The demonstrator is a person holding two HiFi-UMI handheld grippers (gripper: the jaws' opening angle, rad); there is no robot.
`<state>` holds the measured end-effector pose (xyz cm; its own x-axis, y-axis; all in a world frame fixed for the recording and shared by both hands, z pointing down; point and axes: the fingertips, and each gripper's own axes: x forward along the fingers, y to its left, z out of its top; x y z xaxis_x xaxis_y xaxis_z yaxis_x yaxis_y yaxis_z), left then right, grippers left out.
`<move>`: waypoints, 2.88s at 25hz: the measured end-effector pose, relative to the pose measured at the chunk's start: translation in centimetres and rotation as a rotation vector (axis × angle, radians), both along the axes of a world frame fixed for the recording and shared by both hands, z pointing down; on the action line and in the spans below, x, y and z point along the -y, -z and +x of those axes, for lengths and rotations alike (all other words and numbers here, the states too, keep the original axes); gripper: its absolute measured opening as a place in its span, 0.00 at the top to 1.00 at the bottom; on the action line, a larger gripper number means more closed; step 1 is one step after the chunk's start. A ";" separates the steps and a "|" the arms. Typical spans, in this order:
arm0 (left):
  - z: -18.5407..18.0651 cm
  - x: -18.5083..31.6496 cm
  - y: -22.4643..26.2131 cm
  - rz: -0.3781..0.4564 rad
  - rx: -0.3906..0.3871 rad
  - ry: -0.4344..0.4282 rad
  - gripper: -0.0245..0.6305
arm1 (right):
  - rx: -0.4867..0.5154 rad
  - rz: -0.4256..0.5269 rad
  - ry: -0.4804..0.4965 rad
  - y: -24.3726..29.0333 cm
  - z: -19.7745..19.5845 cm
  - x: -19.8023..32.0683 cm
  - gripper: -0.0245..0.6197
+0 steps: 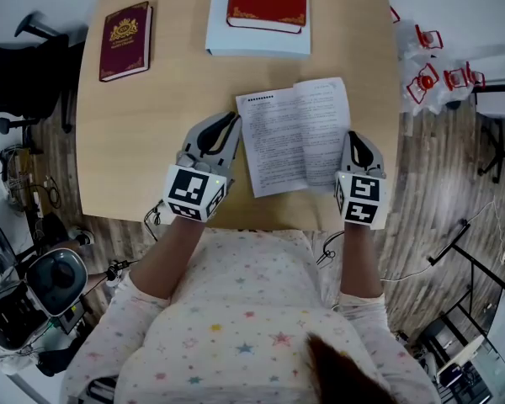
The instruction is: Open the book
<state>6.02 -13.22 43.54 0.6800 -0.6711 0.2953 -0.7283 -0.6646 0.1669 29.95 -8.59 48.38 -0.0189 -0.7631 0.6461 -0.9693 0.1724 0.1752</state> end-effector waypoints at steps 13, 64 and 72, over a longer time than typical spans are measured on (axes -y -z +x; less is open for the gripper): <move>11.3 -4.0 -7.4 -0.167 0.022 -0.324 0.90 | 0.022 -0.002 0.008 -0.6 0.9 -0.1 0.96; 9.3 -3.0 -7.1 -0.194 0.037 -0.237 0.91 | 0.068 -0.123 0.121 -5.1 -1.3 -1.8 0.96; 8.1 -3.0 -6.9 -0.187 0.036 -0.207 0.91 | 0.042 -0.121 0.109 -6.2 -0.9 -1.8 0.96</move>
<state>14.13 -10.21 50.44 0.7835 -0.4507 0.4277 -0.5883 -0.7596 0.2773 29.04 -6.75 54.61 -0.1263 -0.6720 0.7297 -0.9499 0.2940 0.1064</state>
